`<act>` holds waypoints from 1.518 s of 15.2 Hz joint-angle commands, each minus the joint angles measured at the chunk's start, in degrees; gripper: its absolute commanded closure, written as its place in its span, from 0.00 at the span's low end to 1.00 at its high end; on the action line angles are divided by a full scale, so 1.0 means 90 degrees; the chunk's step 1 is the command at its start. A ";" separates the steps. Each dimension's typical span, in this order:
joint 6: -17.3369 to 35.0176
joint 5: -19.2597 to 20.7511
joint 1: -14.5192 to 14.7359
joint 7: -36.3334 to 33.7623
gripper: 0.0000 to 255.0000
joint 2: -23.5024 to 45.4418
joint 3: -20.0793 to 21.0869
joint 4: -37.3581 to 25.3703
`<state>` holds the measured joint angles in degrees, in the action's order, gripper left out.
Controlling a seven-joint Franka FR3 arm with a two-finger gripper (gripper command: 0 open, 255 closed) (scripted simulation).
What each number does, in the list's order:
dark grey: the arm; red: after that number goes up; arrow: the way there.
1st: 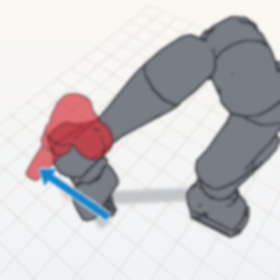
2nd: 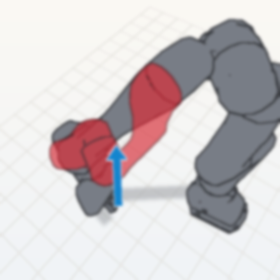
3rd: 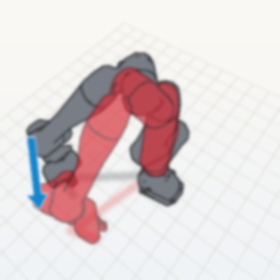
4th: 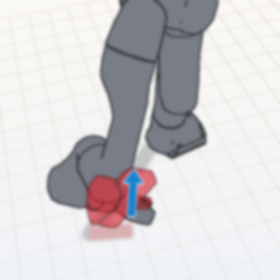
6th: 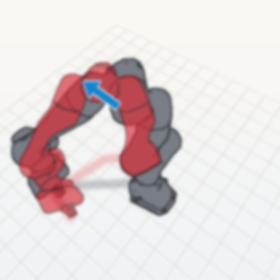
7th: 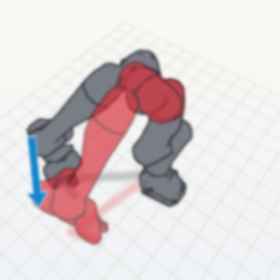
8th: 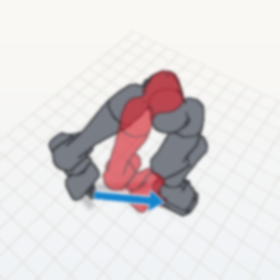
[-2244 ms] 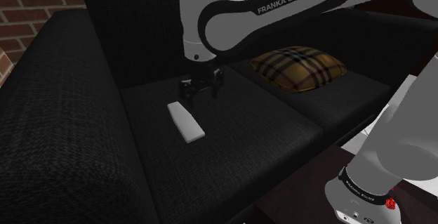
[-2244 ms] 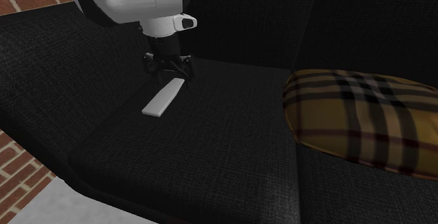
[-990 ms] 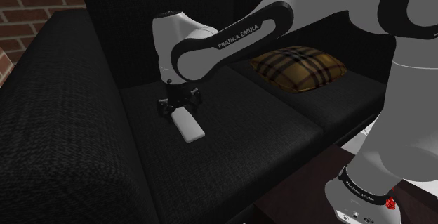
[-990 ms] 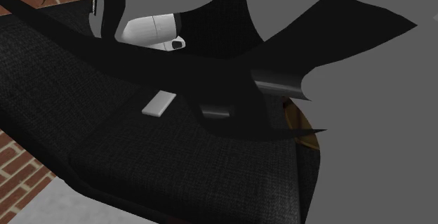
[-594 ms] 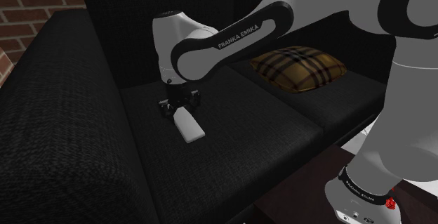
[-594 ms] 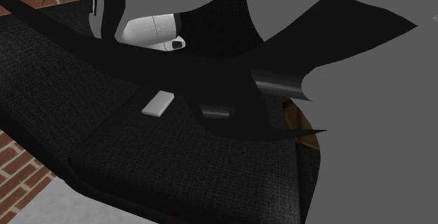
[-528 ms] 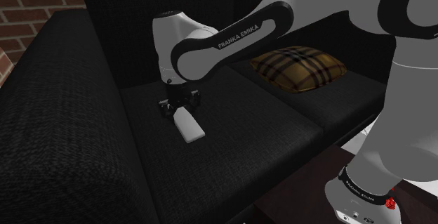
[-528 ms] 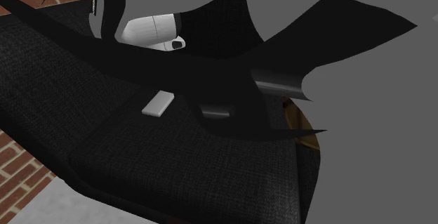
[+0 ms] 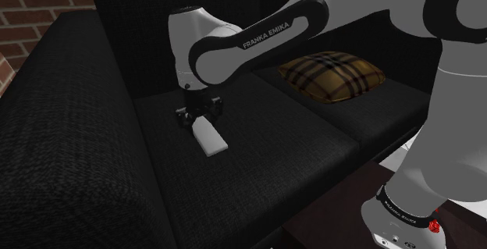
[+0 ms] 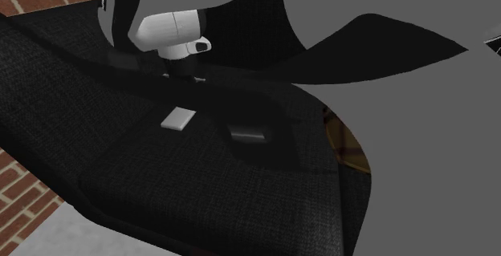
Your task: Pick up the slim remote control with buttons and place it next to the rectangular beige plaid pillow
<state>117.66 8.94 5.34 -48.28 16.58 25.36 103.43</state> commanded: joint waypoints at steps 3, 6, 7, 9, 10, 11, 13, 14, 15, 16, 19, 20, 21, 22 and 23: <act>-0.0283 -0.0071 -0.0019 0.0056 1.00 -0.0121 0.0022 -0.0176; -0.0513 -0.0118 -0.0026 0.0089 1.00 -0.0198 0.0037 -0.0338; -0.0591 -0.0132 -0.0028 0.0099 1.00 -0.0221 0.0041 -0.0395; -0.0747 -0.0157 -0.0030 0.0118 1.00 -0.0264 0.0050 -0.0514; -0.0826 -0.0169 -0.0030 0.0127 1.00 -0.0283 0.0053 -0.0576; -0.0905 -0.0180 -0.0030 0.0136 1.00 -0.0300 0.0057 -0.0640; -0.1065 -0.0199 -0.0030 0.0151 1.00 -0.0332 0.0064 -0.0773; -0.1146 -0.0208 -0.0029 0.0158 1.00 -0.0345 0.0067 -0.0842; -0.1227 -0.0216 -0.0028 0.0165 1.00 -0.0357 0.0070 -0.0912; -0.1309 -0.0223 -0.0026 0.0171 1.00 -0.0367 0.0073 -0.0985; -0.1557 -0.0239 -0.0019 0.0187 1.00 -0.0390 0.0081 -0.1214; -0.1641 -0.0243 -0.0015 0.0191 1.00 -0.0394 0.0083 -0.1294; -0.1726 -0.0246 -0.0011 0.0195 1.00 -0.0397 0.0086 -0.1377; -0.1811 -0.0248 -0.0007 0.0198 1.00 -0.0398 0.0088 -0.1461; -0.1896 -0.0249 -0.0002 0.0201 1.00 -0.0397 0.0091 -0.1547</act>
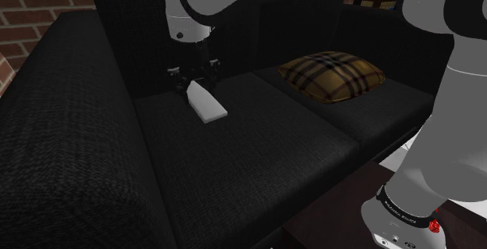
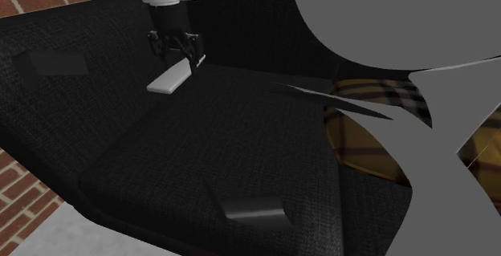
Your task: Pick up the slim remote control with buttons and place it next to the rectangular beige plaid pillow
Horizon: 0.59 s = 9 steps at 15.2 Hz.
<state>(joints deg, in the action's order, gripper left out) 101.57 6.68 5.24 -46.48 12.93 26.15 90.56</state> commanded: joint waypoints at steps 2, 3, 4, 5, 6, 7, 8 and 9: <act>-0.0283 0.0002 0.0020 0.0006 1.00 0.0015 0.0008 -0.0297; -0.0370 0.0003 0.0026 0.0007 1.00 0.0021 0.0010 -0.0390; -0.0459 0.0006 0.0033 0.0009 1.00 0.0028 0.0013 -0.0486; -0.0548 0.0009 0.0041 0.0009 1.00 0.0038 0.0015 -0.0584; -0.0639 0.0013 0.0050 0.0010 1.00 0.0049 0.0017 -0.0685; -0.0730 0.0018 0.0059 0.0010 1.00 0.0063 0.0020 -0.0788; -0.0822 0.0025 0.0069 0.0009 1.00 0.0078 0.0022 -0.0894; -0.0915 0.0032 0.0080 0.0008 1.00 0.0096 0.0025 -0.1004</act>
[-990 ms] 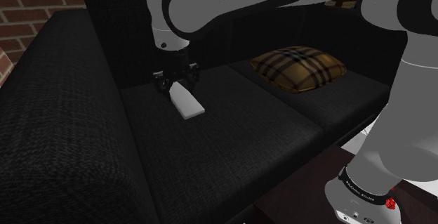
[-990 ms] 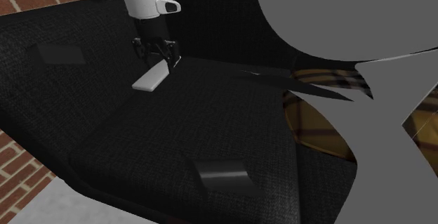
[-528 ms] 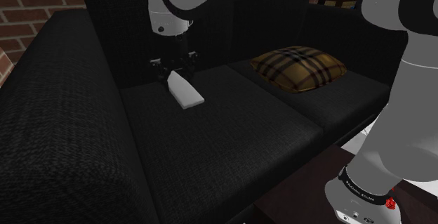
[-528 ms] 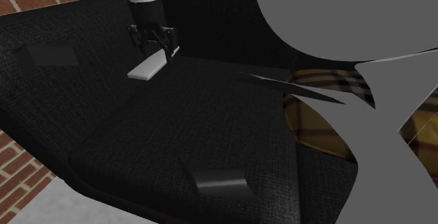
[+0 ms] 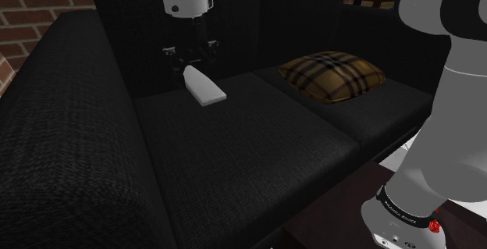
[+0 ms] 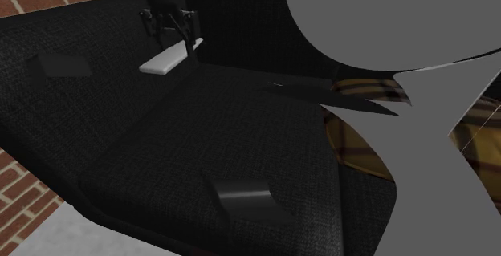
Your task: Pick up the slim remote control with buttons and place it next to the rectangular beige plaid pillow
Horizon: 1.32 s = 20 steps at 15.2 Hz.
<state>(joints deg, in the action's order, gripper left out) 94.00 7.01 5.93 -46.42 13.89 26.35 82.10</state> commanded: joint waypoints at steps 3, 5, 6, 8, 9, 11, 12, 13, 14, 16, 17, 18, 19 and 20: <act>-0.0361 0.0025 0.0042 -0.0003 1.00 0.0055 0.0011 -0.0410; -0.0558 0.0050 0.0073 -0.0009 1.00 0.0111 0.0016 -0.0659; -0.0659 0.0065 0.0091 -0.0012 1.00 0.0143 0.0019 -0.0789; -0.0611 -0.0073 -0.0039 0.0088 1.00 -0.0170 0.0009 -0.0459; -0.0493 -0.0219 -0.0172 0.0201 1.00 -0.0499 -0.0008 -0.0048; -0.0309 -0.0497 -0.0384 0.0447 1.00 -0.1126 -0.0079 0.0695; -0.0239 -0.0626 -0.0467 0.0578 1.00 -0.1427 -0.0129 0.1033; -0.0181 -0.0748 -0.0535 0.0710 1.00 -0.1719 -0.0188 0.1354; -0.0136 -0.0862 -0.0590 0.0844 1.00 -0.2004 -0.0256 0.1658; -0.0078 -0.1060 -0.0667 0.1111 1.00 -0.2554 -0.0410 0.2225; -0.0063 -0.1145 -0.0695 0.1243 1.00 -0.2819 -0.0492 0.2490; -0.0057 -0.1220 -0.0712 0.1372 1.00 -0.3078 -0.0580 0.2744; -0.0060 -0.1285 -0.0727 0.1499 1.00 -0.3332 -0.0669 0.2988; -0.0069 -0.1340 -0.0737 0.1623 1.00 -0.3581 -0.0760 0.3221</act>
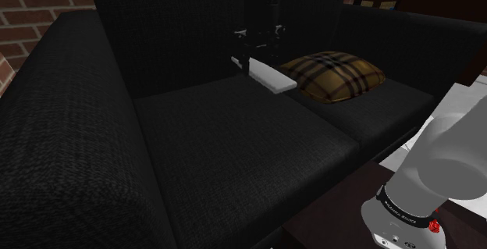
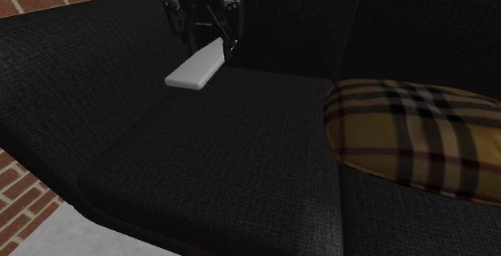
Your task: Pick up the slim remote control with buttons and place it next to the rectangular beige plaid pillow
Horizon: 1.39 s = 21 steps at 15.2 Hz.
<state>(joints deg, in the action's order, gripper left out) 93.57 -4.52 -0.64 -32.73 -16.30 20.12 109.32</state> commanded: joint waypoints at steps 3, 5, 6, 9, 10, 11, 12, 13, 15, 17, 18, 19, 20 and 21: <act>-0.0092 -0.0168 -0.0018 0.0459 1.00 -0.0948 -0.0352 0.0844; -0.0170 -0.0195 -0.0016 0.0684 1.00 -0.1409 -0.0549 0.1234; -0.0218 -0.0197 -0.0016 0.0793 1.00 -0.1636 -0.0647 0.1418; -0.0394 -0.0155 -0.0023 0.1113 1.00 -0.2299 -0.0946 0.1923; -0.0462 -0.0126 -0.0027 0.1217 1.00 -0.2515 -0.1048 0.2076; -0.0535 -0.0090 -0.0033 0.1321 1.00 -0.2728 -0.1151 0.2222; -0.0613 -0.0047 -0.0040 0.1423 1.00 -0.2938 -0.1255 0.2361; -0.0696 0.0003 -0.0051 0.1526 1.00 -0.3147 -0.1359 0.2493; -0.0872 0.0124 -0.0075 0.1729 1.00 -0.3554 -0.1575 0.2733; -0.1063 0.0270 -0.0110 0.1936 1.00 -0.3950 -0.1794 0.2943; -0.1164 0.0353 -0.0131 0.2041 1.00 -0.4142 -0.1906 0.3037; -0.1212 0.0394 -0.0140 0.2089 1.00 -0.4231 -0.1960 0.3078; -0.1142 0.0391 -0.0138 0.2088 1.00 -0.4267 -0.1958 0.3185; -0.1071 0.0389 -0.0136 0.2087 1.00 -0.4302 -0.1956 0.3290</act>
<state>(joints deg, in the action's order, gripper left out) 83.57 -1.17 -1.84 -14.16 -54.47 2.72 138.02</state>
